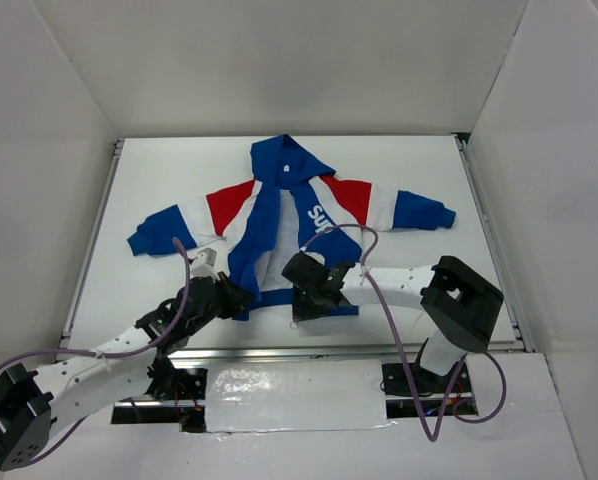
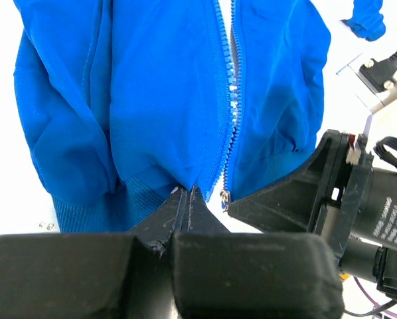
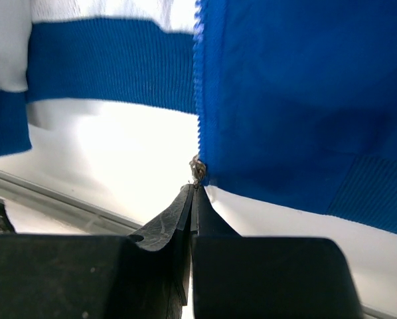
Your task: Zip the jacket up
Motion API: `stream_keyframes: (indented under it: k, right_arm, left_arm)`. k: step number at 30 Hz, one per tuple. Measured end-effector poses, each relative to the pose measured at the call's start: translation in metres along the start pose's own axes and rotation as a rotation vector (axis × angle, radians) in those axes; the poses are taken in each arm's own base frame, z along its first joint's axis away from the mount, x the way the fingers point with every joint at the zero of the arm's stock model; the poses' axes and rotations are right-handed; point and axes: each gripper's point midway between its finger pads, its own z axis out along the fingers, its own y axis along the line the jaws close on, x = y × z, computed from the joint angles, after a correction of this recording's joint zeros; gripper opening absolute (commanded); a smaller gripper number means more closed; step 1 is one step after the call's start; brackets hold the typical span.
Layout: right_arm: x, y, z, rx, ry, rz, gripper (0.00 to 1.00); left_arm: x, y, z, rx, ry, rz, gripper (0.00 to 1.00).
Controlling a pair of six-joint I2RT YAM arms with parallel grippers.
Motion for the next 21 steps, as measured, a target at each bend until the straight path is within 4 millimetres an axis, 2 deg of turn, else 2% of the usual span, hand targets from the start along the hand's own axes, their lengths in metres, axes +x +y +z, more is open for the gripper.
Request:
stream_keyframes:
  k: [12, 21]
  right_arm:
    - [0.014, 0.005, 0.001, 0.007, 0.006, -0.035, 0.0]
    - [-0.001, 0.022, -0.027, -0.078, -0.067, -0.033, 0.0]
  left_arm:
    - [0.006, 0.001, 0.003, -0.001, 0.032, 0.006, 0.0]
    - [0.007, -0.001, 0.004, 0.014, 0.043, 0.018, 0.0]
